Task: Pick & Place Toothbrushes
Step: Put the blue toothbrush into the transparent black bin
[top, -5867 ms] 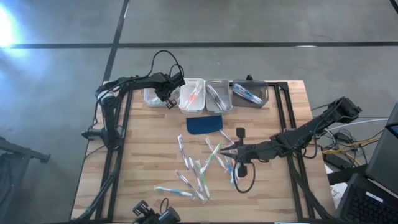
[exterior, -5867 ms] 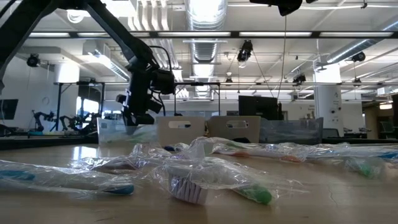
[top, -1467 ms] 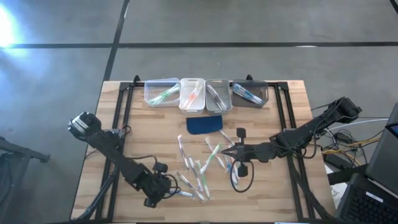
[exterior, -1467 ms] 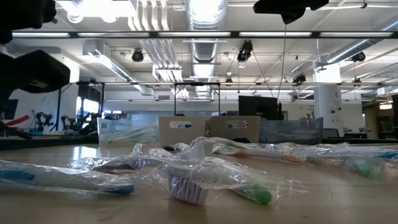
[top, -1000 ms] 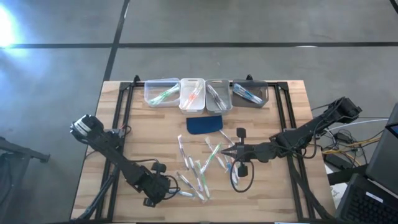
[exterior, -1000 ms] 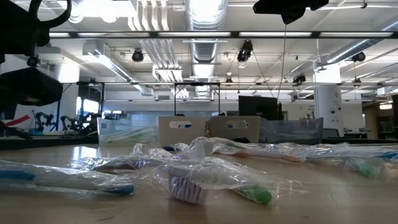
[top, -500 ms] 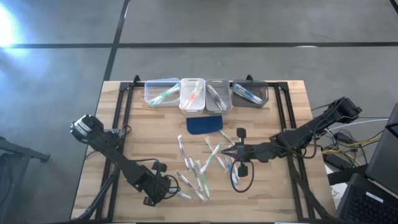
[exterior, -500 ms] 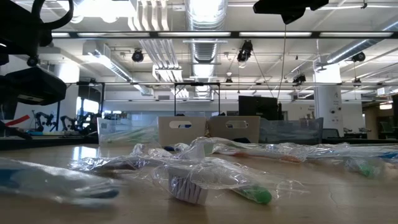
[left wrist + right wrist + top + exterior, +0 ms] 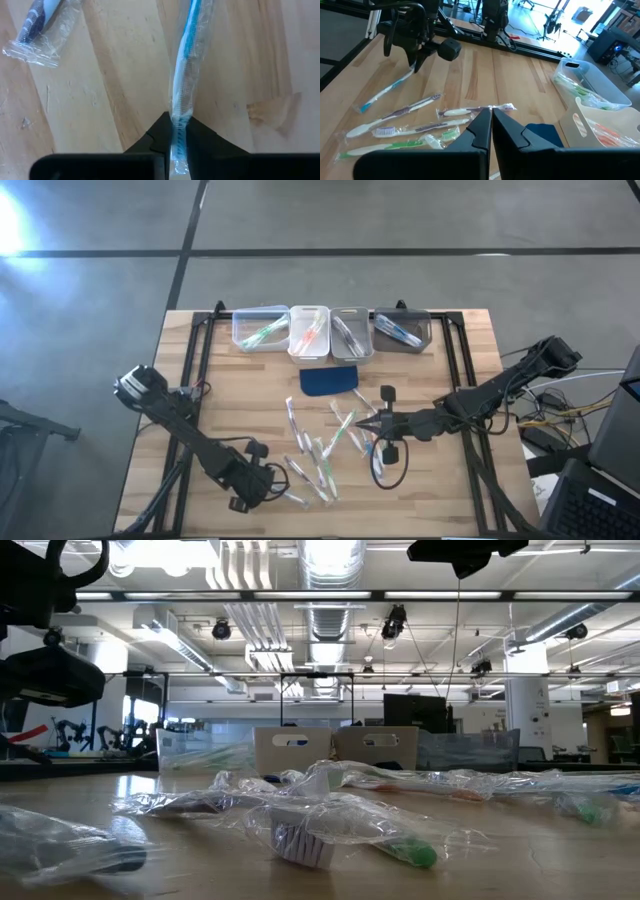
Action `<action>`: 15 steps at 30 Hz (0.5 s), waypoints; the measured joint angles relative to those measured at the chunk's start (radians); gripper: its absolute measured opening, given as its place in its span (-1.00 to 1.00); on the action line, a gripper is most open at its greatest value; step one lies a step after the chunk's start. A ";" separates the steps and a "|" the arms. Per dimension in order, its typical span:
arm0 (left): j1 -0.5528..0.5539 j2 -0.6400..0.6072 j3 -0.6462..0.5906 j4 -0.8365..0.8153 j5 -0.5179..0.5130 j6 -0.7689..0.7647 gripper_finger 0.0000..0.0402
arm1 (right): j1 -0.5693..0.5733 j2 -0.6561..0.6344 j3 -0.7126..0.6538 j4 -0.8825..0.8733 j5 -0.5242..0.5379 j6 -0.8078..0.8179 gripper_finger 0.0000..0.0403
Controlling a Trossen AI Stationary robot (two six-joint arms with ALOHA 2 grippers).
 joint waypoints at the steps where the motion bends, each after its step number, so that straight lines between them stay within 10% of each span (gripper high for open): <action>1: 0.000 0.001 0.006 -0.006 0.002 0.004 -0.81 | 0.000 0.000 0.000 0.000 0.000 0.000 -0.94; 15: -0.001 0.002 0.163 -0.242 -0.051 0.116 -0.81 | 0.000 0.000 0.000 0.000 0.000 0.000 -0.95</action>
